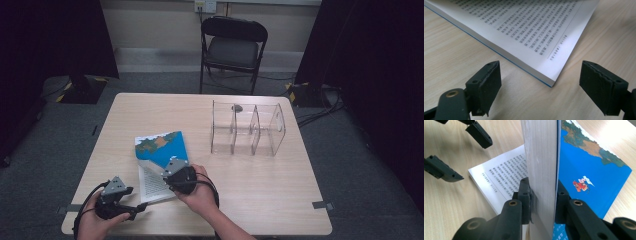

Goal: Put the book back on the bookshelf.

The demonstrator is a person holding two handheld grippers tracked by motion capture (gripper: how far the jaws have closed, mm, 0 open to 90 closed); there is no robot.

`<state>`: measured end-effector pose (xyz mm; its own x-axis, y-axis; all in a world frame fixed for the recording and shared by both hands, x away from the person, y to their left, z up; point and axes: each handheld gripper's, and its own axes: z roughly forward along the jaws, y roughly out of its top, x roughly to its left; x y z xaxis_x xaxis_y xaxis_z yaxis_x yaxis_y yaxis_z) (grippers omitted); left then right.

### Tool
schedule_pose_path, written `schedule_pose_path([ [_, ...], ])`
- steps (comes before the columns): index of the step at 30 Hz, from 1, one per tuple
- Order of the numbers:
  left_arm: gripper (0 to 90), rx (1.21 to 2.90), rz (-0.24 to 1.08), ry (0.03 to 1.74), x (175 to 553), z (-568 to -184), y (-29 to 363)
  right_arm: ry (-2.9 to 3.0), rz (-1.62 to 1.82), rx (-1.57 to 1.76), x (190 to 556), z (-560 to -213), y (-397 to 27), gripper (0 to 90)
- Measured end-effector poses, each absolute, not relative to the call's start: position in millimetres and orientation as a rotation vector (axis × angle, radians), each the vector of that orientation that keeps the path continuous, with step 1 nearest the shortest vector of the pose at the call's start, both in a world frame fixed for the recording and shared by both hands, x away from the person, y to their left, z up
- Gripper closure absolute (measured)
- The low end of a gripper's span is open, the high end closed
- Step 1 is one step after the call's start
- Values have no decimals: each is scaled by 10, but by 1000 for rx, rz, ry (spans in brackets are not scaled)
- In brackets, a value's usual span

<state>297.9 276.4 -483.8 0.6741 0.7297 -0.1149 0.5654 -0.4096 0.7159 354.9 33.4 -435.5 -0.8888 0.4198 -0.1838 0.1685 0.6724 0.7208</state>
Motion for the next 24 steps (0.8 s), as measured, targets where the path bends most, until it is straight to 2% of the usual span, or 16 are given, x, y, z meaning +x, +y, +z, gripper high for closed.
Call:
schedule_pose_path([
  [10, 176, 2146, 252, 990, 2972, -4888, 2728, 2578, 1039, 509, 3613, -4207, 363, 744],
  [24, 155, 2159, 293, 990, 2969, -4942, 2620, 2591, 1056, 561, 3678, -4083, 367, 746],
])
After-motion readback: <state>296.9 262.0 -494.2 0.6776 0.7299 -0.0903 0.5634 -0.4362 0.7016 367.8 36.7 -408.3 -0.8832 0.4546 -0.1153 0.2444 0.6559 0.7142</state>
